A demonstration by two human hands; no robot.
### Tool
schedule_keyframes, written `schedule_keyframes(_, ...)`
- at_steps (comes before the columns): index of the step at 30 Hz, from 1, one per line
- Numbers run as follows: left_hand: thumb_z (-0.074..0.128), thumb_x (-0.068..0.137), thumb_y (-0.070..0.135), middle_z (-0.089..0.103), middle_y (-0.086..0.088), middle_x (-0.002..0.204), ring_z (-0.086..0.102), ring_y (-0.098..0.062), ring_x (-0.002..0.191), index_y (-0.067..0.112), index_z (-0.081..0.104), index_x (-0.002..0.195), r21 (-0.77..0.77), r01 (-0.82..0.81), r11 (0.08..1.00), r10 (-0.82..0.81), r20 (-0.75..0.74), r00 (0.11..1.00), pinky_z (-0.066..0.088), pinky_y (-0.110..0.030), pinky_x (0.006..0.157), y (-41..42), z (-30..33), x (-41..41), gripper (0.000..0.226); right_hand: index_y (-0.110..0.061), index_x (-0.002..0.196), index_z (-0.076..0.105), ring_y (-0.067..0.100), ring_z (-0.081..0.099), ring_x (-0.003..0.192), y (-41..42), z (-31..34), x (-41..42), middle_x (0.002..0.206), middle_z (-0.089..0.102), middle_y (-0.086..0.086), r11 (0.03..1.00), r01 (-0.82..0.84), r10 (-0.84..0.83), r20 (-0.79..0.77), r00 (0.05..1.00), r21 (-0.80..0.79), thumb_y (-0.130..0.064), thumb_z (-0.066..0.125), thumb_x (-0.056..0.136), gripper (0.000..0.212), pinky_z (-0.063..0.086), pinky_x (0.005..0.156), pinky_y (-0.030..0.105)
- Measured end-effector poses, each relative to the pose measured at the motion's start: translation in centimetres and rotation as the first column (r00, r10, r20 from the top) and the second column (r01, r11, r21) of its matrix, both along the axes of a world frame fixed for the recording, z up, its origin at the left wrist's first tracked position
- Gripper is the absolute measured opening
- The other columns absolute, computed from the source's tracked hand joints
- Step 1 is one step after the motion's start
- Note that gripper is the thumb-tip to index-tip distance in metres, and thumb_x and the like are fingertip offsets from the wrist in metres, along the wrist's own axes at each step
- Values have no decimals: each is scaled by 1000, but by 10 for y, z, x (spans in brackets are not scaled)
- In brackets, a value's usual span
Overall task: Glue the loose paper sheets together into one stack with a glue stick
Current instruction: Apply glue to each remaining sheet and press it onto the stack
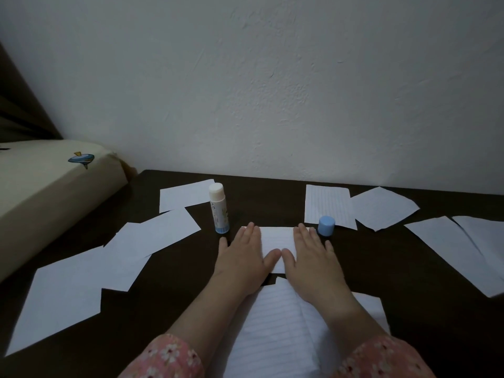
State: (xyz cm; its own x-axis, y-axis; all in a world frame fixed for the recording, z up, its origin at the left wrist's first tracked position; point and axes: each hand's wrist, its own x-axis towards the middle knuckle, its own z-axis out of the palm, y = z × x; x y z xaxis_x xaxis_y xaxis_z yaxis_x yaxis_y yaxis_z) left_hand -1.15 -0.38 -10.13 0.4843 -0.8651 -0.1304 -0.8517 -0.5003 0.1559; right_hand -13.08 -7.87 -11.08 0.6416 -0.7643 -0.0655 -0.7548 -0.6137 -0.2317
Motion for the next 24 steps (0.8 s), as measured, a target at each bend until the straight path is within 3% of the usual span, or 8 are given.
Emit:
schedule_keyframes(6, 17, 92, 68, -3, -2, 161, -2, -21, 148, 16, 1, 153, 28, -102, 994, 101, 35, 994, 4, -47, 117, -2, -3, -5, 81, -16, 153, -9, 19, -13, 147, 4, 0, 1, 161, -12, 3, 995, 98, -97, -32, 995, 28, -53, 15, 100, 68, -5, 117, 41)
schedule_keyframes(11, 21, 94, 64, 1, -2, 161, 1, -20, 148, 17, 5, 153, 26, -71, 997, 70, 43, 997, 5, -50, 116, 0, 2, -3, 77, -15, 153, -7, 19, -14, 147, 0, 4, -3, 161, -13, 3, 996, 47, -44, -46, 998, 70, -51, 16, 101, 67, -5, 117, 42)
schedule_keyframes(17, 23, 102, 48, 4, 8, 160, 3, -10, 147, 27, 9, 153, -53, 227, 973, -226, 17, 974, 2, -48, 116, 12, 4, -9, 57, -22, 153, -4, 15, -14, 147, 12, 10, -17, 160, -14, -3, 994, -111, 110, -75, 991, -11, -38, 16, 104, 55, -3, 116, 54)
schedule_keyframes(24, 25, 103, 42, -1, 9, 160, -1, -9, 147, 27, 4, 153, 49, 107, 993, -103, -80, 991, -3, -53, 115, 24, 12, 12, 56, -20, 152, -13, 14, -18, 146, 18, 6, -27, 159, -18, -3, 1000, 8, -6, -120, 993, 12, -47, 11, 102, 61, -9, 112, 59)
